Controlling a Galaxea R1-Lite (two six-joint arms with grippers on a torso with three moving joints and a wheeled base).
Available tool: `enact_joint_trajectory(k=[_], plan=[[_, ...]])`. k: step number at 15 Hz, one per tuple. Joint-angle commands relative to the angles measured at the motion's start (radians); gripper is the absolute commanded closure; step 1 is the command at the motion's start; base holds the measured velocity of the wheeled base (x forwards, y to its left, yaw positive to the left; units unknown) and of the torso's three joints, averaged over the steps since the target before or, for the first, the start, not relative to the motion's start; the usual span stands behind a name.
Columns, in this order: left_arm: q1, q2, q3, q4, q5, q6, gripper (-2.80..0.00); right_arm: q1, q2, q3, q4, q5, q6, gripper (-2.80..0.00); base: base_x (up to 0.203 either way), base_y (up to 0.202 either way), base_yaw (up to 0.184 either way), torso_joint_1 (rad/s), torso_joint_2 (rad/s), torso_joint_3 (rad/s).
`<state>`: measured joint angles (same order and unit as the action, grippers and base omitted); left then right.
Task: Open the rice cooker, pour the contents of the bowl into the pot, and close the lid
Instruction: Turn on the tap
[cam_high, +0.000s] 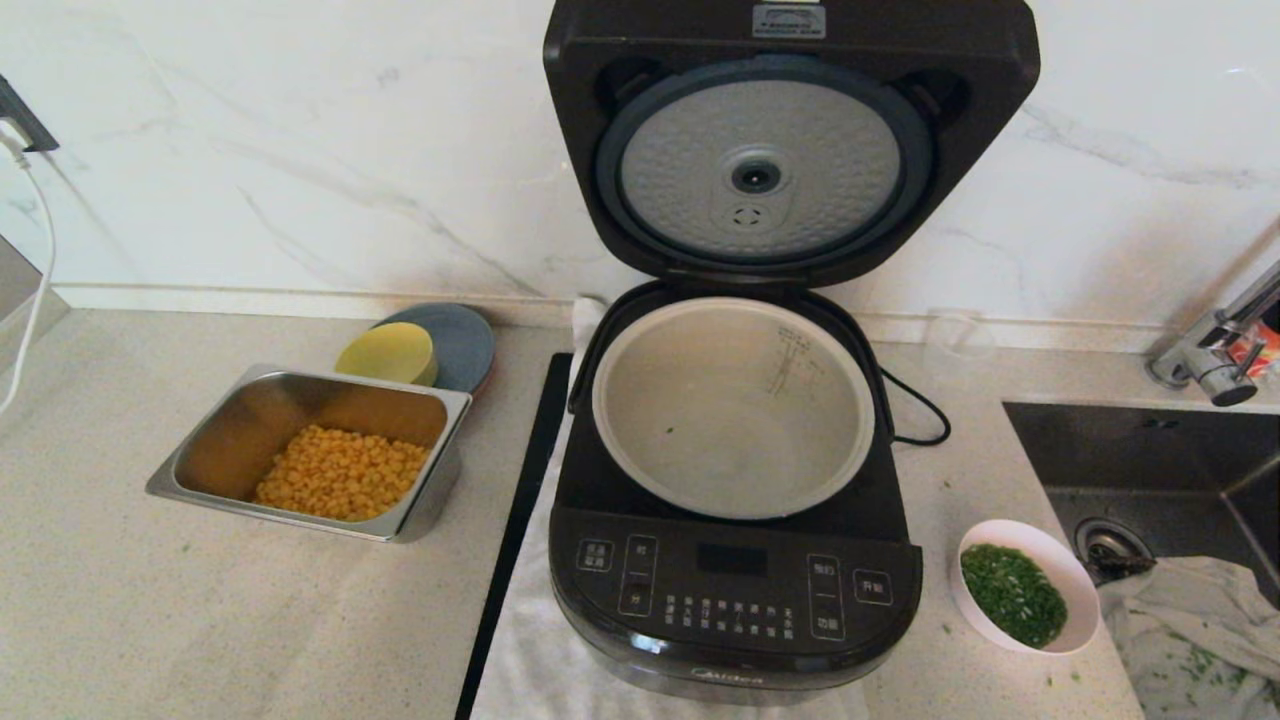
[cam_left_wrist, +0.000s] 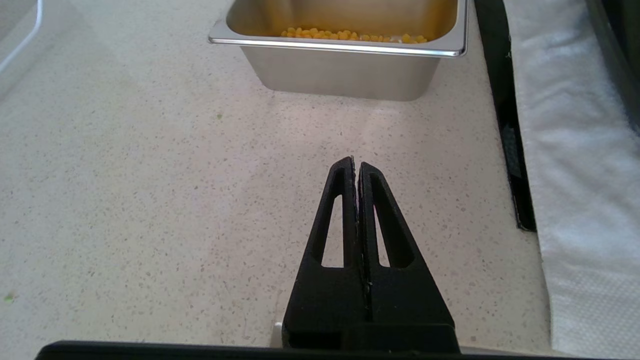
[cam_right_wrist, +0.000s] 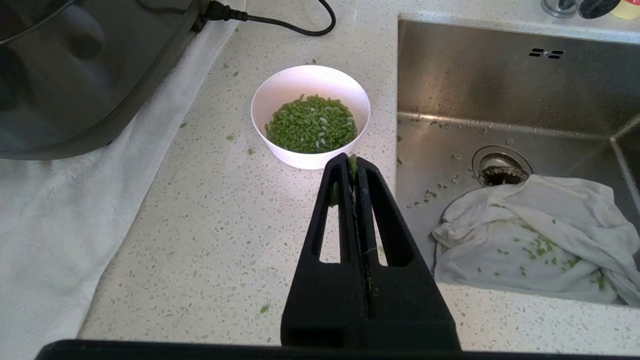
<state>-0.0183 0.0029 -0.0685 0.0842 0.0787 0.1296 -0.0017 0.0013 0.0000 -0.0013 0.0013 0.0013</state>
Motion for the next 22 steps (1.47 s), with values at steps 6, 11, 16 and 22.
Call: enact_joint_trajectory(k=[6,11,16,22], plan=[[0.0,-0.004,0.052,-0.029,-0.114,-0.045,0.0,0.0,-0.001,0.0,0.001,0.0,0.0,0.0,0.0,0.0,0.0,0.0,0.0,0.0],[0.0,-0.004,0.052,-0.029,-0.114,-0.053,0.0,0.0,-0.001,0.0,0.003,-0.005,-0.031,0.0,0.0,0.0,0.0,0.0,0.0,0.0],[0.0,-0.004,0.052,-0.029,-0.114,-0.053,0.0,0.0,0.089,-0.241,0.065,-0.004,-0.066,0.0,0.0,0.0,0.0,0.0,0.0,0.0],[0.0,-0.004,0.052,-0.029,-0.114,-0.053,0.0,-0.032,0.487,-0.457,0.08,-0.163,-0.165,0.0,0.0,0.0,0.0,0.0,0.0,0.0]])
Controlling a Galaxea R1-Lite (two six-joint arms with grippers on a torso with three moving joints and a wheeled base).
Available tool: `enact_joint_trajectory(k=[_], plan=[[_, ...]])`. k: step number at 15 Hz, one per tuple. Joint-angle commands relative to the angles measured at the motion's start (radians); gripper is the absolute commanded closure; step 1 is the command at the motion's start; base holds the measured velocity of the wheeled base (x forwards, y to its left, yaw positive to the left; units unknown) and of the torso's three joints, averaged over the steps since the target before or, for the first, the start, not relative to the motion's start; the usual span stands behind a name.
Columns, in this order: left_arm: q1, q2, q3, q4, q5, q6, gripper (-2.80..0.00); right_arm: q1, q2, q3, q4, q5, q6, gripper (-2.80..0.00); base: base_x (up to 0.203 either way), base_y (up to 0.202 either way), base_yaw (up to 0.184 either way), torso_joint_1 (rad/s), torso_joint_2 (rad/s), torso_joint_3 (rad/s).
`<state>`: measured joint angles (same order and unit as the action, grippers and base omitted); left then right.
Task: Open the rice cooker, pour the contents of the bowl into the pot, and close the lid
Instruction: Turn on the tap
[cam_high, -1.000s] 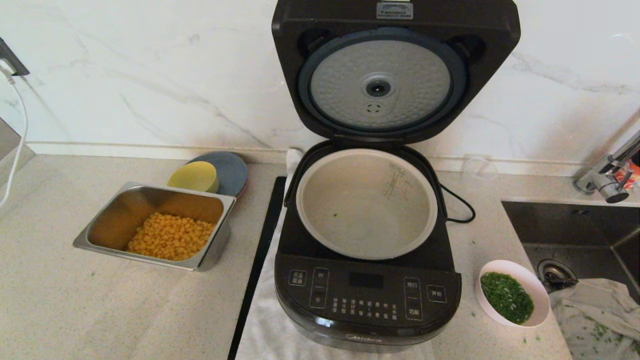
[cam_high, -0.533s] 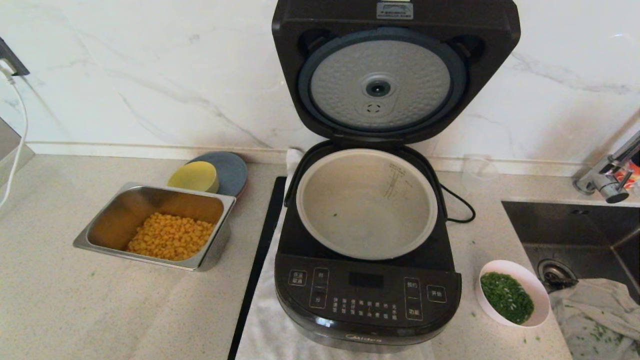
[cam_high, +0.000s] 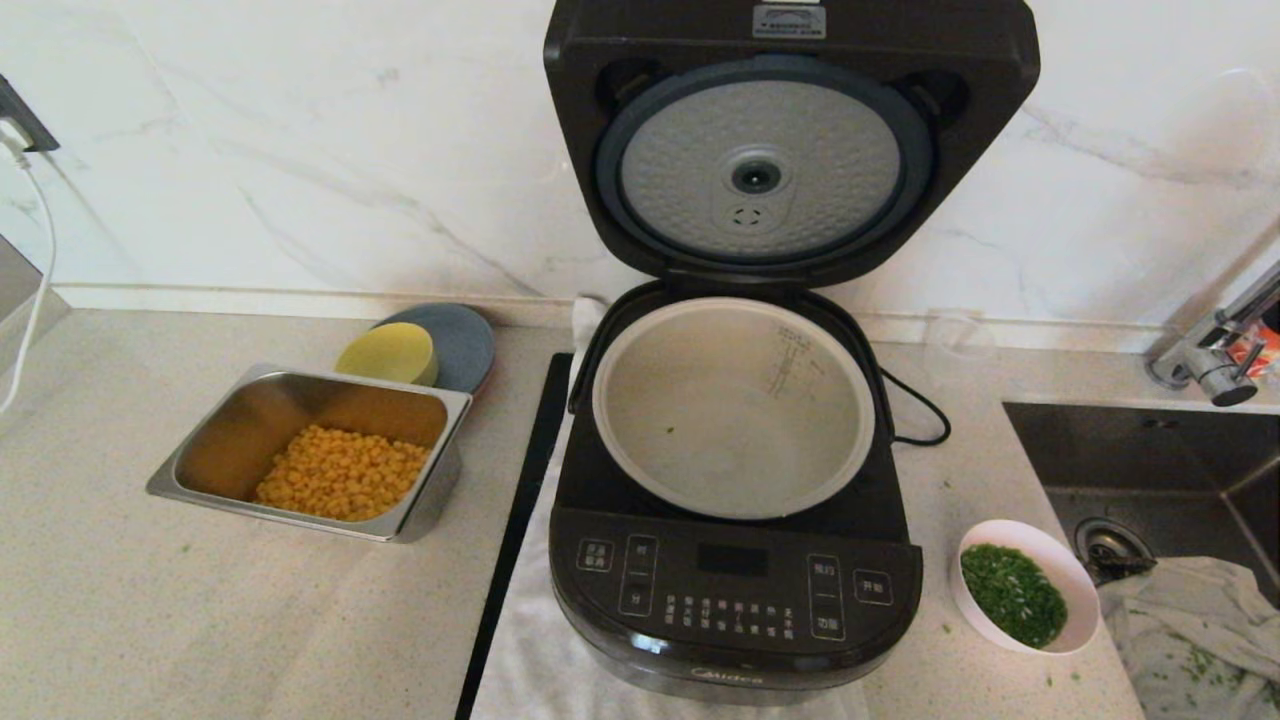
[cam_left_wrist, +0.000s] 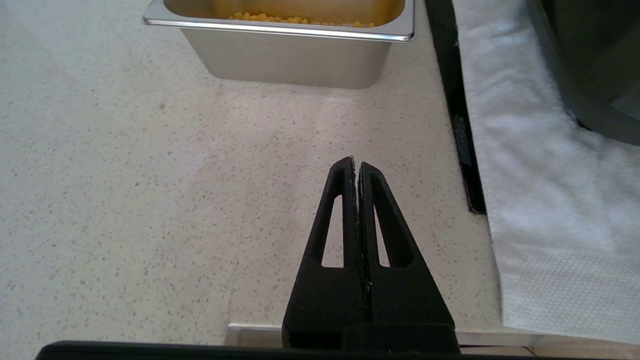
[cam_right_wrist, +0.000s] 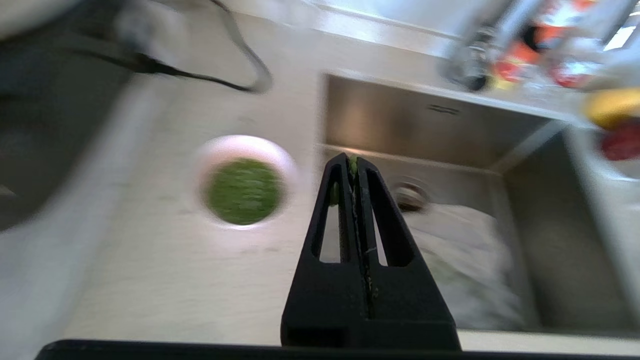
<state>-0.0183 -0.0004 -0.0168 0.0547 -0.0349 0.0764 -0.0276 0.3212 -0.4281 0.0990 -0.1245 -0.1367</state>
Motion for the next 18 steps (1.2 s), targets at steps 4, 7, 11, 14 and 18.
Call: enact_joint_trajectory(k=[4,7,11,14,18], plan=[[0.0,-0.001,0.0,0.001,0.0,0.0,0.0,-0.025,0.545,-0.089,-0.229,-0.195,-0.08,0.0,0.0,0.0,0.0,0.0,0.0,0.0],[0.0,-0.001,0.0,0.001,0.0,0.0,0.0,-0.107,0.824,-0.191,-0.349,-0.266,-0.09,0.0,0.0,0.0,0.0,0.0,0.0,0.0],[0.0,-0.001,0.0,0.001,0.0,0.0,0.0,-0.22,1.117,-0.32,-0.541,-0.301,-0.092,0.0,0.0,0.0,0.0,0.0,0.0,0.0],[0.001,-0.001,0.0,0.001,0.0,0.0,0.0,-0.297,1.308,-0.369,-0.752,-0.335,-0.106,0.0,0.0,0.0,0.0,0.0,0.0,0.0],[0.0,-0.001,0.0,0.001,0.0,0.0,0.0,-0.353,1.489,-0.406,-1.003,-0.353,-0.156,0.0,0.0,0.0,0.0,0.0,0.0,0.0]])
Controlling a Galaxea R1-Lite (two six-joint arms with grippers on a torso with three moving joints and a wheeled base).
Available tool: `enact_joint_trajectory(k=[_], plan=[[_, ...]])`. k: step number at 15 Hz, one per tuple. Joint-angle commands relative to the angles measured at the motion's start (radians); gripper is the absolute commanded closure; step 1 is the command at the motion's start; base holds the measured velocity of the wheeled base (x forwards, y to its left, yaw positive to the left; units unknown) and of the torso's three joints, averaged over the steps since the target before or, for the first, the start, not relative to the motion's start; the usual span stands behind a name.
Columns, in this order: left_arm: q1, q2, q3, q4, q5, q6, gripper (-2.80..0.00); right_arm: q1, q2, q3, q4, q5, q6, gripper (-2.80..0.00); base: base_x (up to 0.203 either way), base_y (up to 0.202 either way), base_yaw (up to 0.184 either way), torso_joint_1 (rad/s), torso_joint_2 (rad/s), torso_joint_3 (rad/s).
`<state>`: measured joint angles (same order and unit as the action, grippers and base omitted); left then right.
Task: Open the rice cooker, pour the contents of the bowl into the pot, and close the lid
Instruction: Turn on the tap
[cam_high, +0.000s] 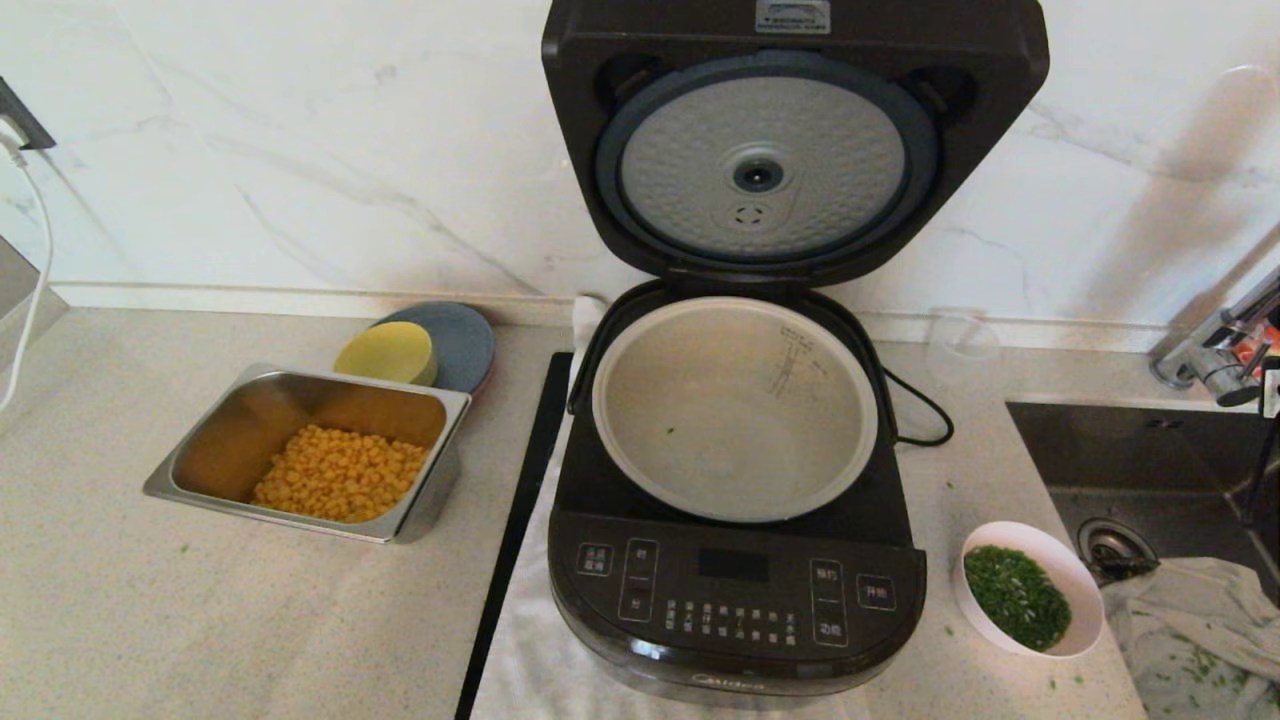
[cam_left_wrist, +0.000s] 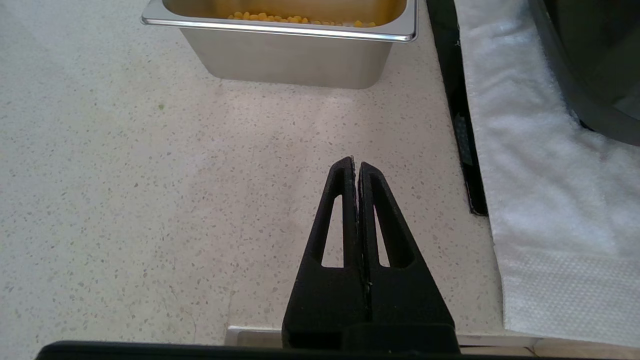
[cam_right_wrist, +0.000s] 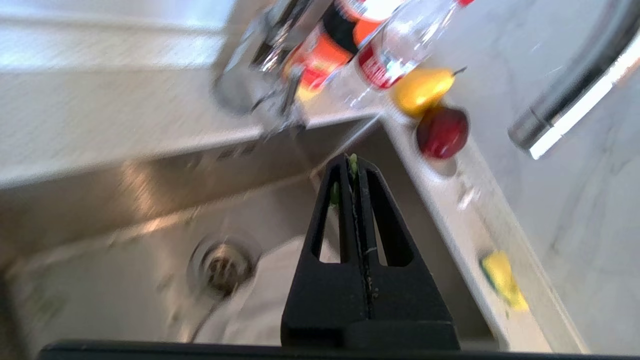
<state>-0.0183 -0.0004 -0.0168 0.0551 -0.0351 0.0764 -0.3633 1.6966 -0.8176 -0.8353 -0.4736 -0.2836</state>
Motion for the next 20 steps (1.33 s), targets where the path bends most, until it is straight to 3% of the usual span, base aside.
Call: enact_joint_trajectory(k=[1,20], plan=[[0.0,-0.001,0.0,0.0,0.0,0.0,0.0,-0.028,0.146,-0.041,-0.091,-0.006,-0.013,0.0,0.0,0.0,0.0,0.0,0.0,0.0],[0.0,-0.001,0.0,0.0,0.0,0.0,0.0,-0.077,0.419,-0.372,-0.108,-0.004,0.003,0.0,0.0,0.0,0.0,0.0,0.0,0.0]])
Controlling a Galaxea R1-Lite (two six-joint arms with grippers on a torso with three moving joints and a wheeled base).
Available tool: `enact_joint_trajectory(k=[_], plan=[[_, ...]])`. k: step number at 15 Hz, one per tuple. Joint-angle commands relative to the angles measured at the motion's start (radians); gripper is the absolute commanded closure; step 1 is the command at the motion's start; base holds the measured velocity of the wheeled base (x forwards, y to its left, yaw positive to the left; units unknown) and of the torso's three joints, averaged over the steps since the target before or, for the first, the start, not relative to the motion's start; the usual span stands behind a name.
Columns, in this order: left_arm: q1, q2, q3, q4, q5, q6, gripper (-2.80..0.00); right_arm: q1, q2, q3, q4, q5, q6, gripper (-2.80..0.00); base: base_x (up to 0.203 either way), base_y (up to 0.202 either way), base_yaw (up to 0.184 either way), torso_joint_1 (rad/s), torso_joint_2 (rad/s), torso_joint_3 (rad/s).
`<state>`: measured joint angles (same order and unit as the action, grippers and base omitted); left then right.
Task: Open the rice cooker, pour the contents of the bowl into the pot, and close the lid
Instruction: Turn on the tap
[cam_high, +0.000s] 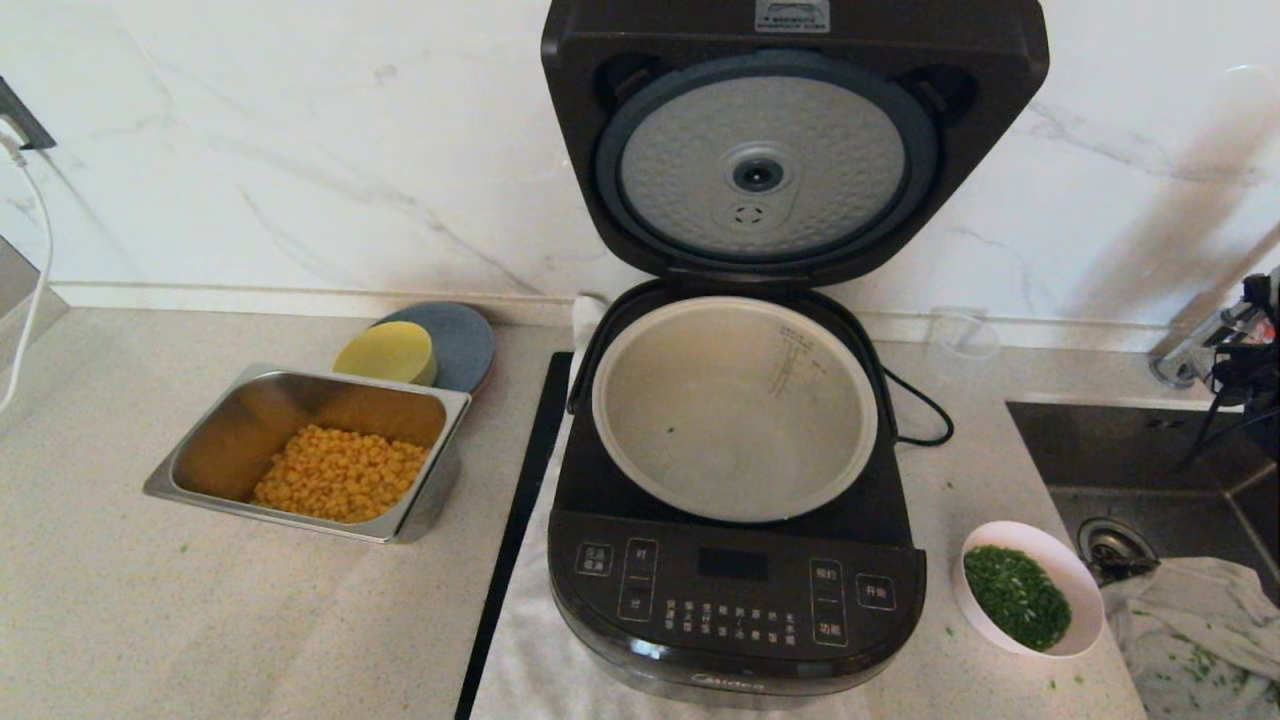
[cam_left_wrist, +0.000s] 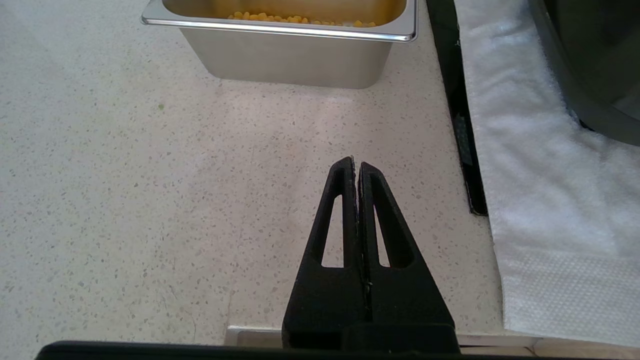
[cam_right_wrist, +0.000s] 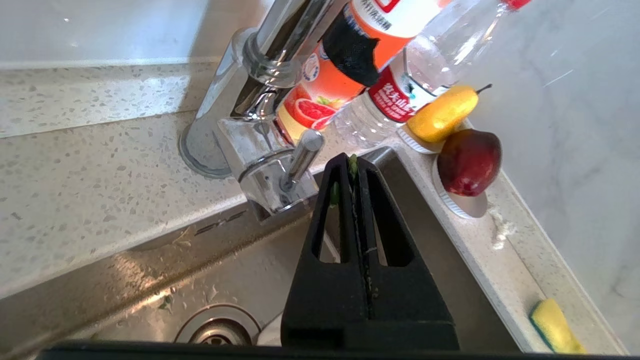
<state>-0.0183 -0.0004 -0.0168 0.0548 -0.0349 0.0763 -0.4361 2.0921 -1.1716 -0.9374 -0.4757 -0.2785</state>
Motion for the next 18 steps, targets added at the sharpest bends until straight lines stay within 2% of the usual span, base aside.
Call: enact_joint_trajectory(k=[1,14,18], plan=[[0.0,-0.001,0.0,0.0,0.0,0.0,0.0,-0.004,0.026,-0.024,-0.006,-0.002,-0.001,0.0,0.0,0.0,0.0,0.0,0.0,0.0],[0.0,-0.001,0.0,0.0,0.0,0.0,0.0,0.031,0.017,-0.087,-0.006,-0.001,0.024,0.0,0.0,0.0,0.0,0.0,0.0,0.0],[0.0,-0.001,0.0,0.0,0.0,0.0,0.0,0.036,0.077,-0.147,-0.006,-0.009,0.024,0.0,0.0,0.0,0.0,0.0,0.0,0.0]])
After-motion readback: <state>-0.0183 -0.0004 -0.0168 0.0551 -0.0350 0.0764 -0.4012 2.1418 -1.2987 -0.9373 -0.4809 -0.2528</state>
